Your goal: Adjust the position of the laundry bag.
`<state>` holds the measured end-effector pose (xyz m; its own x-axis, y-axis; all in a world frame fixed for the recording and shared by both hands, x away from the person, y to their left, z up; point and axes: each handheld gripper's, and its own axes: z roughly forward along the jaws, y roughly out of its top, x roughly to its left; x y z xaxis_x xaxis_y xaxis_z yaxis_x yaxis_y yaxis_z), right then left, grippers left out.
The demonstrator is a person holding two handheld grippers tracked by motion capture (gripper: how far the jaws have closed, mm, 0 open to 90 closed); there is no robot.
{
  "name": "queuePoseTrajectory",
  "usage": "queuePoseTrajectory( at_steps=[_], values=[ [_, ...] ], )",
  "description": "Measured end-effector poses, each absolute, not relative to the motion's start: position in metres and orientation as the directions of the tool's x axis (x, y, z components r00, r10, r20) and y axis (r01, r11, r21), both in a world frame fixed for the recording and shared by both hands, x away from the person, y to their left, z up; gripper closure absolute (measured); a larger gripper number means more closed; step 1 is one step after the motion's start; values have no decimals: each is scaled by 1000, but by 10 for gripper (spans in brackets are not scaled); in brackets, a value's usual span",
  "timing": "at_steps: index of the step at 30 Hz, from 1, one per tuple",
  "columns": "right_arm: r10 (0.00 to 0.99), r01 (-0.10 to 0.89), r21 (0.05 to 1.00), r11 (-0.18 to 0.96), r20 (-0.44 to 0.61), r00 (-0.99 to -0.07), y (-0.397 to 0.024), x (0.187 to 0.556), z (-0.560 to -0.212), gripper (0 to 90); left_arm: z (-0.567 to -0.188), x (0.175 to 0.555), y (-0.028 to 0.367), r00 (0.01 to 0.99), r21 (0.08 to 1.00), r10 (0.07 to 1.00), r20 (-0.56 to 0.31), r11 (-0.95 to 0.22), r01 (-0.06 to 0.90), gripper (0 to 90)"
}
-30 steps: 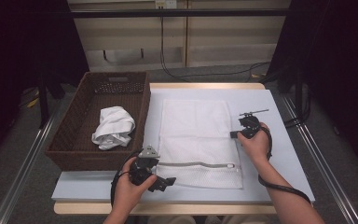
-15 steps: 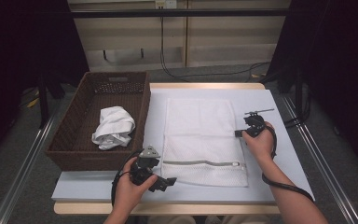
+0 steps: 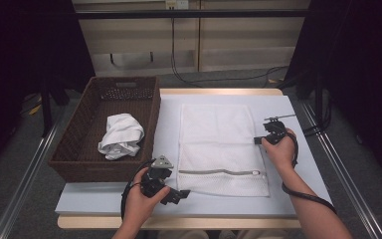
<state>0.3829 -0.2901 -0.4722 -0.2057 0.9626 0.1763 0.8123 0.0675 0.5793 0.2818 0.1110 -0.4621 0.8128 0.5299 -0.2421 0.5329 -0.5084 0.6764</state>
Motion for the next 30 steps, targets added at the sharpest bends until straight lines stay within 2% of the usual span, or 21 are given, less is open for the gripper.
queuePoseTrajectory(
  at_steps=[23,30],
  values=[
    [964,801,594,70,165,-207,-294,383,-474,897,-464,282,107,808,678,536,-246,-501,538,21],
    [961,779,624,61,174,-215,-296,377,-474,743,-464,282,105,810,673,537,-237,-510,535,21]
  ],
)
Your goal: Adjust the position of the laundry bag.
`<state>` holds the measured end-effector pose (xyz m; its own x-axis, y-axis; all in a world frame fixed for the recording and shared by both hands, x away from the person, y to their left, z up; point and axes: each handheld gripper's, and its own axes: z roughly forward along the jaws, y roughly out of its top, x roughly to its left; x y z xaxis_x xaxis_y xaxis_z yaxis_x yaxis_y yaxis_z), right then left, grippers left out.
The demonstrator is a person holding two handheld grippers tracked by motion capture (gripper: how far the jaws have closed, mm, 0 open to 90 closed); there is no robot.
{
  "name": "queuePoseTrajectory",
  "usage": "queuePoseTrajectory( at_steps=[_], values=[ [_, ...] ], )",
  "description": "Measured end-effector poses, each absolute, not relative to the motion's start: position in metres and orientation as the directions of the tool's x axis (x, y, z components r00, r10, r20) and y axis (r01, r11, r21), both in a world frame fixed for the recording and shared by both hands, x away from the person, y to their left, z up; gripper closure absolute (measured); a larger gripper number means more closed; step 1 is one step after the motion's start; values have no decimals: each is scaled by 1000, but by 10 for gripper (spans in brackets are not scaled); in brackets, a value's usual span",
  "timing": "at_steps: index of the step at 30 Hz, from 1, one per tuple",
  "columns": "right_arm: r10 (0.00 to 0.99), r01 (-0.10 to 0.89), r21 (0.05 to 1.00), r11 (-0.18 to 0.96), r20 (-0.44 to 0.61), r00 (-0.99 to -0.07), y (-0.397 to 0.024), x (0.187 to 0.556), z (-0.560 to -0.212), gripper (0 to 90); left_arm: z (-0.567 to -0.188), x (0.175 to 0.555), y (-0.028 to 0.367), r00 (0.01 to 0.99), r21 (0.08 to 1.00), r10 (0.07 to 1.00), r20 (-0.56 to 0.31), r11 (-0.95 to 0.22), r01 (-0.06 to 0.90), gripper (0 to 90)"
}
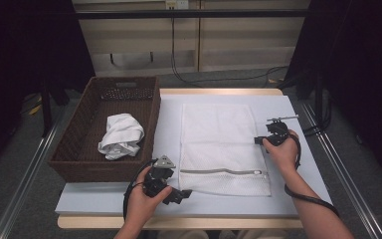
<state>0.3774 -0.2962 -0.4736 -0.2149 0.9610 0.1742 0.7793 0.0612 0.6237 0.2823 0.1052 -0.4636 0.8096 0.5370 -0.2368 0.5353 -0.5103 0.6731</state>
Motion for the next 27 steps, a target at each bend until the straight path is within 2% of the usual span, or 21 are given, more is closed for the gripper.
queuePoseTrajectory(
  at_steps=[1,4,7,13,16,27],
  values=[
    [960,766,639,72,164,-227,-298,374,-472,700,-464,282,105,810,675,535,-238,-508,534,21],
    [959,757,650,71,163,-230,-300,370,-469,661,-463,282,104,812,671,532,-241,-513,535,21],
    [955,739,669,77,164,-249,-302,362,-464,563,-462,282,102,812,676,533,-239,-509,533,21],
    [944,712,696,88,171,-283,-302,348,-458,471,-461,282,101,809,681,536,-240,-501,534,21],
    [933,699,709,94,183,-310,-304,338,-456,385,-461,282,100,809,680,536,-241,-502,535,21],
    [919,680,727,91,202,-339,-313,312,-456,239,-459,283,95,808,677,534,-249,-501,539,21]
  ],
)
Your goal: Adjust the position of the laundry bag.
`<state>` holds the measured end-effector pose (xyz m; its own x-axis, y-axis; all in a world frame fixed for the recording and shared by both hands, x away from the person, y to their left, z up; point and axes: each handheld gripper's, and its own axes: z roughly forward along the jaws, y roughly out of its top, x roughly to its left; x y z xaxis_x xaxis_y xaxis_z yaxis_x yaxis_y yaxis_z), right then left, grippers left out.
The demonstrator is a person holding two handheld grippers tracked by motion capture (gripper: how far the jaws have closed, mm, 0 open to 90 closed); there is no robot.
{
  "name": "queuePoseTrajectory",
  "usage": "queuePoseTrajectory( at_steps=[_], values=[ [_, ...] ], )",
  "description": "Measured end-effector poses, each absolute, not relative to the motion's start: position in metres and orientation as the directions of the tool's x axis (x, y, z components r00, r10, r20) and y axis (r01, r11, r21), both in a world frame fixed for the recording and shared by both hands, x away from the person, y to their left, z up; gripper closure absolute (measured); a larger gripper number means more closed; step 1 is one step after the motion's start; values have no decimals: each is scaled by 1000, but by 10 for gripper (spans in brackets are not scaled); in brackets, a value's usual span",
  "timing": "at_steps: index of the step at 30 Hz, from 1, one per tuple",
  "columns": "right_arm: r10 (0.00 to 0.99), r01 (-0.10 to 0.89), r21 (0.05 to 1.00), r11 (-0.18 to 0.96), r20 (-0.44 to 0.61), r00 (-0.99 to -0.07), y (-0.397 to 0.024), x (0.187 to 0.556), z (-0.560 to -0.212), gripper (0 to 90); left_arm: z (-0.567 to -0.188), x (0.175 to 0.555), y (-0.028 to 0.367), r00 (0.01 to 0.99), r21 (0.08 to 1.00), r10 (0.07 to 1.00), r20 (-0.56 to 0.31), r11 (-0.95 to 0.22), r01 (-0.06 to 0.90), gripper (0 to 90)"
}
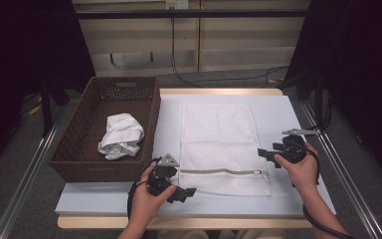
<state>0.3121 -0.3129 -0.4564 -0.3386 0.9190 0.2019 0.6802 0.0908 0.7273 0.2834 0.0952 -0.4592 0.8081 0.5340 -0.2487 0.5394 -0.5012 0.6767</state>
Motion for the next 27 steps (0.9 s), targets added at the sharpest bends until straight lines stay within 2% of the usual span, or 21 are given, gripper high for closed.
queuePoseTrajectory(
  at_steps=[14,27],
  values=[
    [896,663,733,151,181,-405,-307,285,-448,173,-456,288,85,803,683,526,-280,-479,551,21],
    [896,639,762,102,208,-391,-316,271,-443,176,-449,296,50,815,683,490,-309,-482,549,12]
  ],
)
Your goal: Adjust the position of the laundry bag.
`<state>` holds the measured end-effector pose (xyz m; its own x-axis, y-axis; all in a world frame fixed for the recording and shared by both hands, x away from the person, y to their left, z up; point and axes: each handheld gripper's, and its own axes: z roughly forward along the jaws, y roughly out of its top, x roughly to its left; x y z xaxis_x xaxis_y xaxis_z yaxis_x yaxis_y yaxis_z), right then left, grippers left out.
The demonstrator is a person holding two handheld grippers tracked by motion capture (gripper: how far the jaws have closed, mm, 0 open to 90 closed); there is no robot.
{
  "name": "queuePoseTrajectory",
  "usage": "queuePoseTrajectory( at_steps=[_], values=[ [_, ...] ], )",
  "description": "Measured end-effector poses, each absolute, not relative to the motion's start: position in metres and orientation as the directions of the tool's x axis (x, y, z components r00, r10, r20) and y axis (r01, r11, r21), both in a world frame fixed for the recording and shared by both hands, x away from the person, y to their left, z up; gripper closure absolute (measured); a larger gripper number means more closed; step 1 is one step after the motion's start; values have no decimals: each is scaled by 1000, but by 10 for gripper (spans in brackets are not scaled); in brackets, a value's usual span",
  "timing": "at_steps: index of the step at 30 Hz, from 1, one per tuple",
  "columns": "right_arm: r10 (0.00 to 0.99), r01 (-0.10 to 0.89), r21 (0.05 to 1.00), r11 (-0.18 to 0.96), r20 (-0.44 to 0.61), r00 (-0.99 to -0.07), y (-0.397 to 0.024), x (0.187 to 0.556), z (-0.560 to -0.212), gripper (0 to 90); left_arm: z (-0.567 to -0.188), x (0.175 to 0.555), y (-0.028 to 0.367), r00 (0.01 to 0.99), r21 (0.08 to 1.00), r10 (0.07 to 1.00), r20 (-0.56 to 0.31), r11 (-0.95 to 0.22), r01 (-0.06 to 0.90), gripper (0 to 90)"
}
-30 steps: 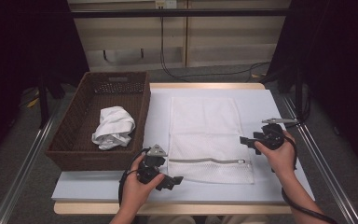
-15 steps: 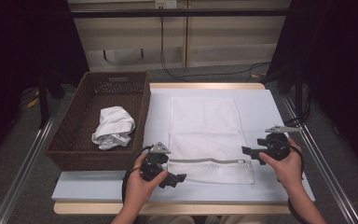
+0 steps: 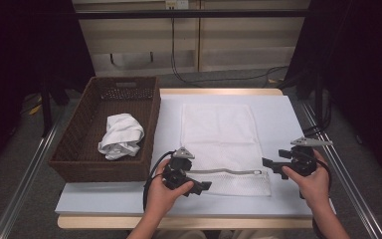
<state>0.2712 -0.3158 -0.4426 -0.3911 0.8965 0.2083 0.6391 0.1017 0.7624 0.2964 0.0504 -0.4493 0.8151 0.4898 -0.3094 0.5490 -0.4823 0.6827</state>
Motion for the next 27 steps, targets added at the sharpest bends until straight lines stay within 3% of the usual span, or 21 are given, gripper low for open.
queuePoseTrajectory(
  at_steps=[7,27],
  values=[
    [894,634,765,112,202,-401,-316,271,-442,180,-453,306,30,776,640,508,-374,-465,612,10],
    [880,628,768,130,203,-430,-310,274,-441,183,-450,313,5,794,662,500,-346,-470,584,37]
  ],
)
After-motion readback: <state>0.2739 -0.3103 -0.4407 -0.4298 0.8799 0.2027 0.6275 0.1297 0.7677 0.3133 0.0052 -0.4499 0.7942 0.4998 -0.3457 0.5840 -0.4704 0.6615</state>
